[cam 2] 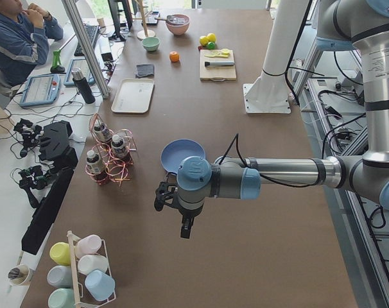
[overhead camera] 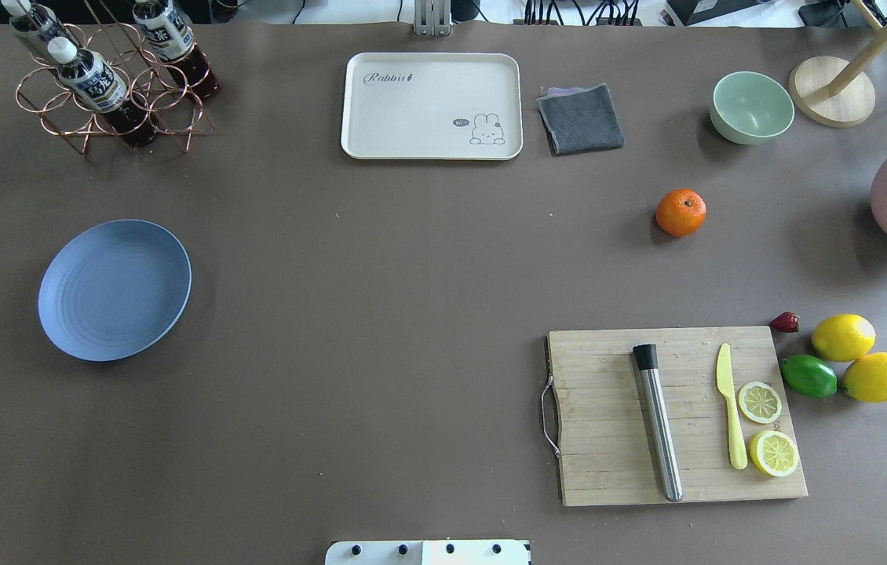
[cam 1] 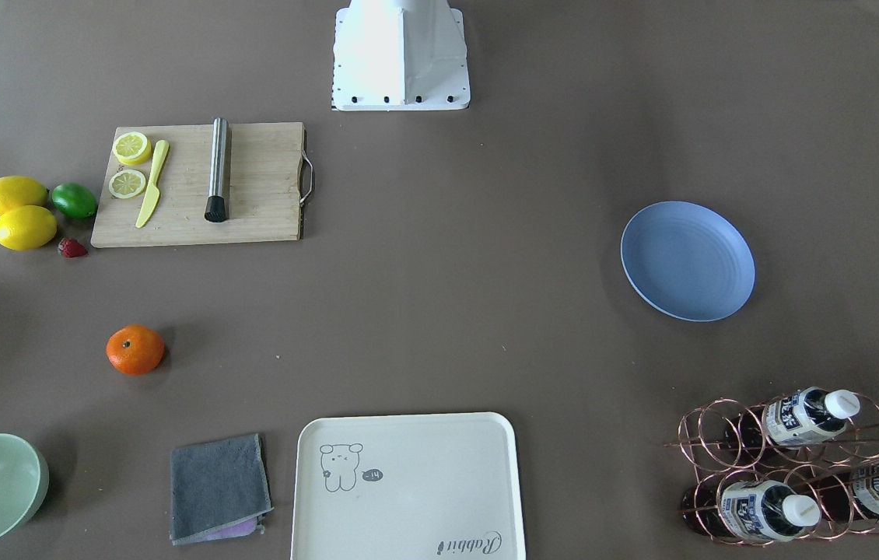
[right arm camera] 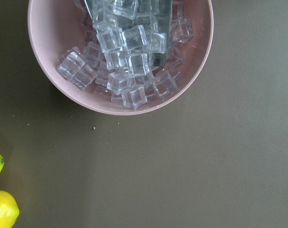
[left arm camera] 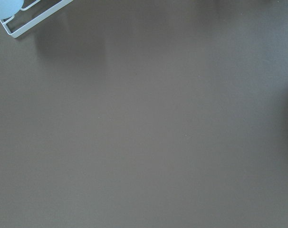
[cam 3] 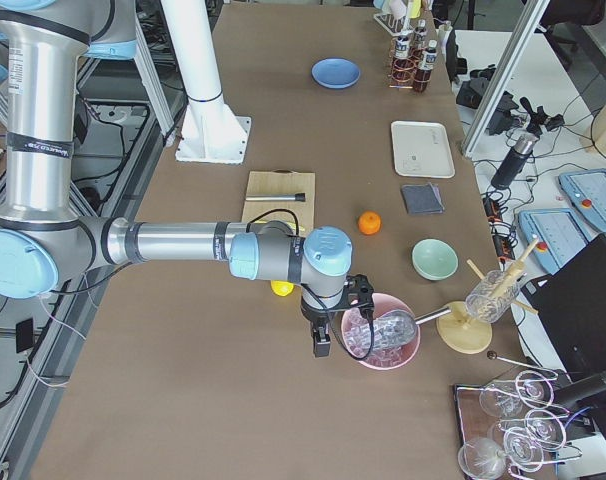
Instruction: Pick orange to plate
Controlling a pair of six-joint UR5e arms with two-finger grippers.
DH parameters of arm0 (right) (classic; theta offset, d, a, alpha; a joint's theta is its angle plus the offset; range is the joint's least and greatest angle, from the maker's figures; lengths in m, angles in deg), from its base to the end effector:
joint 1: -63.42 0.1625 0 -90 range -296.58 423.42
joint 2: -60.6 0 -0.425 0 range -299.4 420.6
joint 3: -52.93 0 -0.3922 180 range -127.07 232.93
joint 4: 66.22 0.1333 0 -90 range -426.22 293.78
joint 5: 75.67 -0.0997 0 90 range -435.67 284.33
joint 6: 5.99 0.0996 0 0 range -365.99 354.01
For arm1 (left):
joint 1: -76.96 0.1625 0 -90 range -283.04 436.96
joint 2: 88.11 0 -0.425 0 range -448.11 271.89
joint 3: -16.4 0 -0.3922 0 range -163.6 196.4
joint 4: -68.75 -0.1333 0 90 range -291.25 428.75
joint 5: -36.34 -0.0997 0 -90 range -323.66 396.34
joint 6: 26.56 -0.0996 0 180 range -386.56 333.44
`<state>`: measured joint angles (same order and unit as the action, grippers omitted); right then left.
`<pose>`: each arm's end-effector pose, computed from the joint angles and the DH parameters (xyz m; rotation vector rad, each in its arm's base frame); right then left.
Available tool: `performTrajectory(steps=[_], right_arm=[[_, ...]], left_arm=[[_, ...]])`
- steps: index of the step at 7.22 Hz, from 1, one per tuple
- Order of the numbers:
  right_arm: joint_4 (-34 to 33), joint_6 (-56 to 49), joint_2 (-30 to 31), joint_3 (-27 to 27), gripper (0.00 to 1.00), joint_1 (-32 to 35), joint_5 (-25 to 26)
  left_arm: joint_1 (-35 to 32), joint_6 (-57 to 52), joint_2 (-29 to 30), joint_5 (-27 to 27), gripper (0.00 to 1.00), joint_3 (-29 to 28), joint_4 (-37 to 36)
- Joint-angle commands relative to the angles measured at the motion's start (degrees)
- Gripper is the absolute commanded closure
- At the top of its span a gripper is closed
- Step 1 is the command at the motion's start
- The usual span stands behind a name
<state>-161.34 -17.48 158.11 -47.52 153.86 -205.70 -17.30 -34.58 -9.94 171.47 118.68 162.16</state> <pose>0.0726 -0.4323 0.6437 0.0364 -0.6995 -0.1716 -0.0929 -0.4035 0.6388 0.1477 0.7763 0.0887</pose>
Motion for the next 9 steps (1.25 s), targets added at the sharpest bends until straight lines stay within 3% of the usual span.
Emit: performTrajectory(steps=[1,3,6,8,9], right_arm=[[0.02,0.24,-0.3,0.0,0.0,0.0,-0.31],[2.02,0.15,-0.04,0.09,0.0,0.0,-3.53],[5.81,0.15,-0.29,-0.7,0.0,-0.09,-4.54],[11.52,9.48,-0.3,-2.27,0.0,-2.09,-1.72],[13.97,18.17,-0.3,-4.03,0.0,-6.2,-1.2]], left_arm=[[-0.14,0.2,1.28,-0.04,0.02,0.02,2.9],[-0.4,0.38,1.37,-1.0,0.02,-2.6,14.73],[-0.23,0.28,4.88,2.23,0.02,-6.05,17.51],[0.99,3.7,6.29,2.86,0.02,-4.56,20.04],[7.61,5.72,7.6,2.77,0.02,-4.21,20.84]])
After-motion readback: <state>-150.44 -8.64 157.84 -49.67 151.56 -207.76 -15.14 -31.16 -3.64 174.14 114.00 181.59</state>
